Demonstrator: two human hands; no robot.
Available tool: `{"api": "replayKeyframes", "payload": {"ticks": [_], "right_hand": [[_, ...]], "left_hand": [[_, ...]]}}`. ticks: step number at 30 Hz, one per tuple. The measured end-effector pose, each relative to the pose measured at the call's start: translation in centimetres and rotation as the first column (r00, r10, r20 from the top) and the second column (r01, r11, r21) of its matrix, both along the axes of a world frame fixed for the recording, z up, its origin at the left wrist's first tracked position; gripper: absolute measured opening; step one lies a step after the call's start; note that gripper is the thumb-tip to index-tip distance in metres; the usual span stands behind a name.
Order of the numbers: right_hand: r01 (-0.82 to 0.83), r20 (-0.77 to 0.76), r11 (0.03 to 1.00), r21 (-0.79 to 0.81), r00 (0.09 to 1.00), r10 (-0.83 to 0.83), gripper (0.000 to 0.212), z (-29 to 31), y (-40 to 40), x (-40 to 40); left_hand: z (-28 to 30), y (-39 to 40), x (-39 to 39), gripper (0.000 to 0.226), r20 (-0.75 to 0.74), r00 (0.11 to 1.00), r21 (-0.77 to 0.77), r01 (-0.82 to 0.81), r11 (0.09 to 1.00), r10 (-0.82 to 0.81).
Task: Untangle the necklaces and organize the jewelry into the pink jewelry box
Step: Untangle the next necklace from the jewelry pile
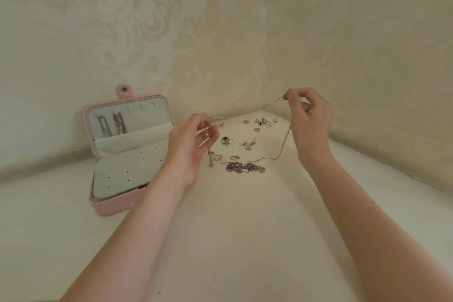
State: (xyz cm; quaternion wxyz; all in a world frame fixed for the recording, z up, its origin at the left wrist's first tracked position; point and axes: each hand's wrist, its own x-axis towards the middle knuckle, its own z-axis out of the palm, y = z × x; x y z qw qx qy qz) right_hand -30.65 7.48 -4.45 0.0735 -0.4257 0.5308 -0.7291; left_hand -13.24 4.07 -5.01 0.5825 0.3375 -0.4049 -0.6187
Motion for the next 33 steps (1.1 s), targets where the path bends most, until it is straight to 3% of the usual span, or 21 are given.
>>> {"api": "replayKeyframes", "payload": {"ticks": [2, 5, 13, 15, 18, 21, 25, 27, 30, 33], "right_hand": [[0.013, 0.015, 1.000, -0.009, 1.000, -0.013, 0.020, 0.0, 0.0, -0.2], [-0.026, -0.018, 0.999, 0.042, 0.999, 0.027, 0.018, -0.2, -0.2, -0.2], [-0.051, -0.283, 0.955, 0.292, 0.949, 0.138, 0.021, -0.7, -0.3, 0.5], [-0.034, -0.306, 0.955, 0.294, 0.943, 0.128, 0.022, -0.8, -0.4, 0.5], [-0.013, -0.285, 0.970, 0.243, 0.955, 0.084, 0.019, -0.8, -0.5, 0.5], [0.017, -0.234, 0.986, 0.167, 0.972, 0.023, 0.021, -0.8, -0.7, 0.5], [-0.013, -0.187, 0.993, 0.113, 0.982, 0.034, 0.020, -0.5, -0.5, 0.6], [-0.117, -0.235, 0.978, 0.172, 0.960, 0.156, 0.018, -0.5, -0.3, 0.8], [-0.332, -0.287, 0.890, 0.312, 0.860, 0.421, 0.018, -0.9, -0.1, 1.7], [-0.394, -0.297, 0.843, 0.367, 0.809, 0.507, 0.020, -1.1, 0.1, 2.4]], "left_hand": [[0.3, 0.2, 0.2, 0.015, -0.059, 0.998, 0.041, 0.014, 0.999, -0.012], [0.4, 0.4, 0.2, 0.017, -0.005, 0.999, 0.006, 0.036, 0.999, -0.036], [1.0, 0.8, 0.7, 0.015, -0.126, 0.985, -0.128, 0.100, 0.987, -0.116], [1.1, 0.8, 0.8, 0.019, -0.083, 0.995, -0.197, 0.032, 0.980, -0.050], [1.0, 0.7, 0.9, 0.022, 0.067, 0.977, -0.388, -0.160, 0.908, 0.200], [0.0, 0.2, 0.6, 0.024, 0.269, 0.834, -0.598, -0.247, 0.763, 0.481], [-0.7, -0.3, 0.6, 0.023, 0.339, 0.763, -0.602, -0.275, 0.750, 0.551], [-0.6, -0.3, 0.5, 0.024, 0.368, 0.798, -0.569, -0.212, 0.794, 0.477], [-0.7, 0.2, -0.1, 0.026, 0.440, 0.883, -0.472, 0.072, 0.879, 0.164], [-0.8, 0.9, -0.8, 0.023, 0.501, 0.846, -0.315, 0.375, 0.872, -0.182]]}}
